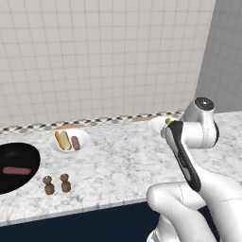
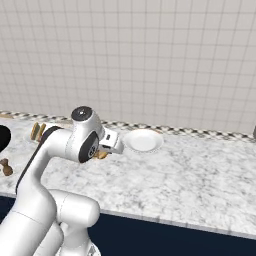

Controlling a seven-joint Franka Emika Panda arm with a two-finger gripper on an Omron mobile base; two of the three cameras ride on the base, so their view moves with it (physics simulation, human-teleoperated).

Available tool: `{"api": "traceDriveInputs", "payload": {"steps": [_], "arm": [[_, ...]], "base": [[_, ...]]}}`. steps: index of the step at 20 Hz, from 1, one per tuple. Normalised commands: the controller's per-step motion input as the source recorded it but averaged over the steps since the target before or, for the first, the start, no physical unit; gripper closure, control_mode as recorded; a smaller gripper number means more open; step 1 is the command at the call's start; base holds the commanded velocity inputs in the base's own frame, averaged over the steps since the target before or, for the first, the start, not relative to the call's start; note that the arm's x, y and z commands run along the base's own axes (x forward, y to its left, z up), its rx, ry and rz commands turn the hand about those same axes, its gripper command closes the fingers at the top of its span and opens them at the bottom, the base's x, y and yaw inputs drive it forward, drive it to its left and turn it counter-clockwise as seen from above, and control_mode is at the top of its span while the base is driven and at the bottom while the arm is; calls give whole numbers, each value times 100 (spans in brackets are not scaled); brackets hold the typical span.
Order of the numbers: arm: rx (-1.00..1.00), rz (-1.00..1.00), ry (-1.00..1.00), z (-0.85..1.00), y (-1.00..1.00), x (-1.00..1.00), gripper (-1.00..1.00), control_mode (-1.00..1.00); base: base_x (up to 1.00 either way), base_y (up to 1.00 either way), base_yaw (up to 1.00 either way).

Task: Place one bun and one sausage from the bowl on each plate.

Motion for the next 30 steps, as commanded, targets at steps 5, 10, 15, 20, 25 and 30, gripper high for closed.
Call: {"api": "traceDriveInputs", "payload": {"steps": [5,10,15,20,25,30], "arm": [[-17,3,7,21,-51,100,100,-100],[9,3,17,-3,-97,100,100,-100],[7,0,14,-1,-22,100,100,-100],[0,2,13,-31,-17,91,100,-100],[1,1,1,-40,-20,64,100,-100],[0,0,0,-41,-4,-3,100,-100]], "base": [[0,0,0],[0,0,0],[0,0,0],[0,0,0],[0,0,0],[0,0,0]]}}
